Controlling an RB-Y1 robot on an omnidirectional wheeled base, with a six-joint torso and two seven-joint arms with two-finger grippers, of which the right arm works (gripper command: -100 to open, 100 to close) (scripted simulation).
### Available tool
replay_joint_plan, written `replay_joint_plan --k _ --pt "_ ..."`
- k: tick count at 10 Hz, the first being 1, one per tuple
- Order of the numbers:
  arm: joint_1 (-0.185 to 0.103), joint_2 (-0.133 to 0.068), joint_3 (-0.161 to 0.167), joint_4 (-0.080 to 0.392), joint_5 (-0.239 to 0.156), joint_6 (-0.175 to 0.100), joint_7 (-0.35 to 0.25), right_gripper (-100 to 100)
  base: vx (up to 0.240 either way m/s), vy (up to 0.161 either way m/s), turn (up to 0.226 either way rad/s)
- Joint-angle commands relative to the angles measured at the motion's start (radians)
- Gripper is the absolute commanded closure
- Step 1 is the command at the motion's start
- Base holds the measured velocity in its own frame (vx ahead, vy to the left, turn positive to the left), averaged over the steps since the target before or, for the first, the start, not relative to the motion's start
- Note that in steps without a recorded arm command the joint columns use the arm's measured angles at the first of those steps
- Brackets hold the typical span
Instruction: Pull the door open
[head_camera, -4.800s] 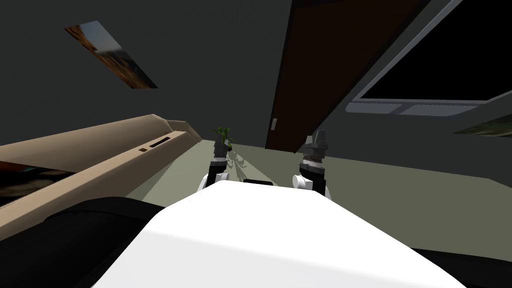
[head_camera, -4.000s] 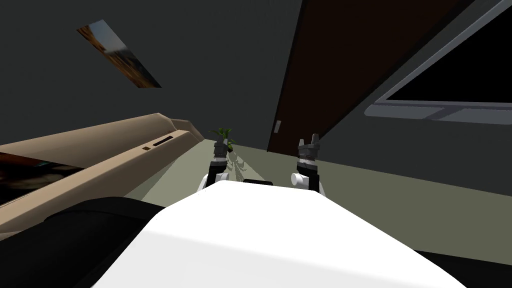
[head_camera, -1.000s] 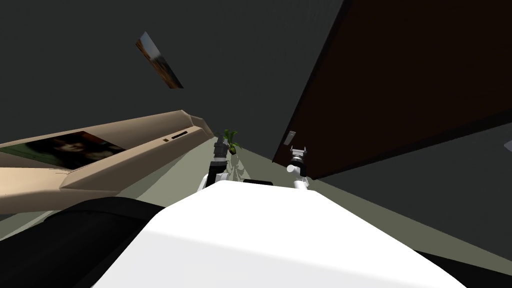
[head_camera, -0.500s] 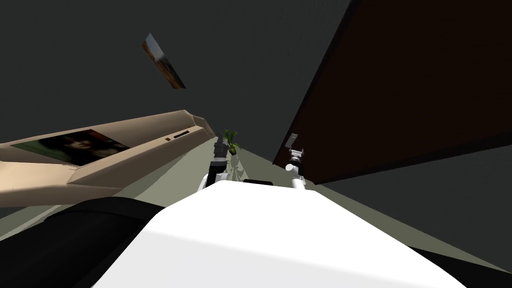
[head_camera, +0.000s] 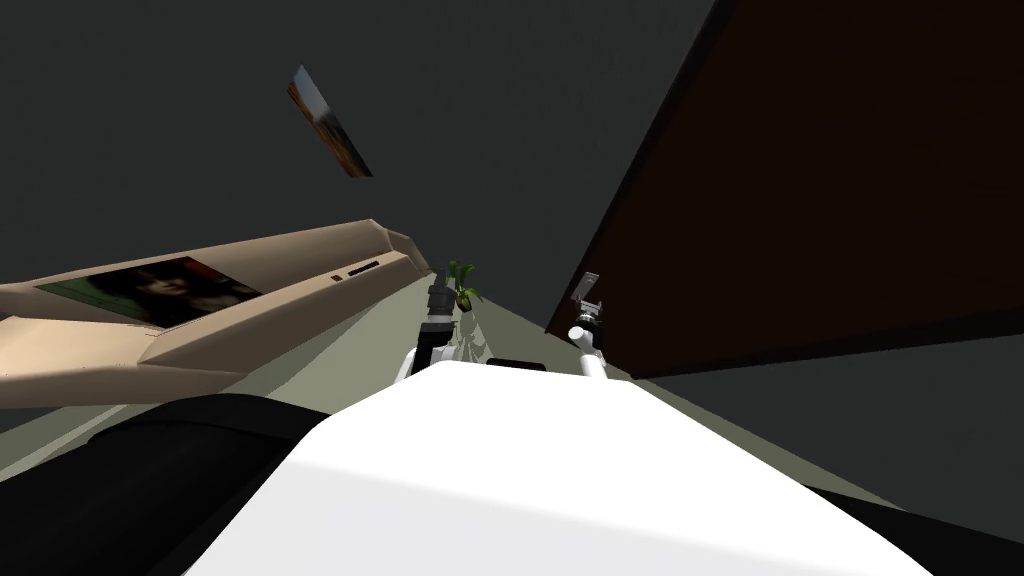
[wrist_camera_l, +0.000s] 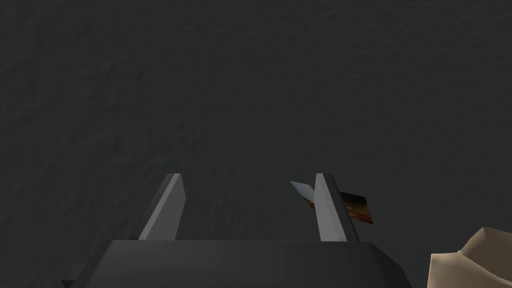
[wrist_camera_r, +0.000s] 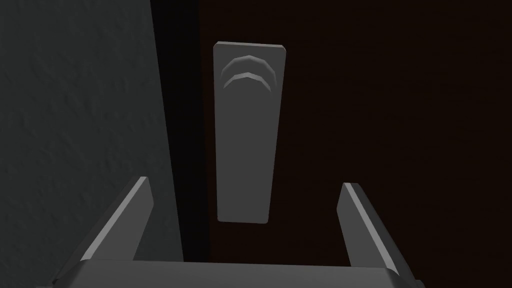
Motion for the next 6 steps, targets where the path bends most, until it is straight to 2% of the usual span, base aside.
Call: replay_joint_plan --k 1,2,3,4,5,6 --pt "0.000 0.000 0.000 0.000 0.000 0.000 0.000 -100 0.047 -0.024 0.012" --pt "0.006 -0.035 -0.007 0.010 -0.009 0.000 -0.026 -100 0.093 -0.008 0.103" --pt "0.008 -0.045 -0.009 0.012 -0.012 0.000 -0.033 -100 0.157 -0.001 0.077" --pt "0.014 -0.067 -0.014 0.017 -0.018 0.000 -0.048 -100 0.164 -0.003 0.075" --pt "0.016 -0.078 -0.016 0.020 -0.021 0.000 -0.057 -100 0.135 -0.010 0.068" --pt "0.022 -0.100 -0.021 0.026 -0.027 0.000 -0.074 -100 0.148 -0.006 0.092"
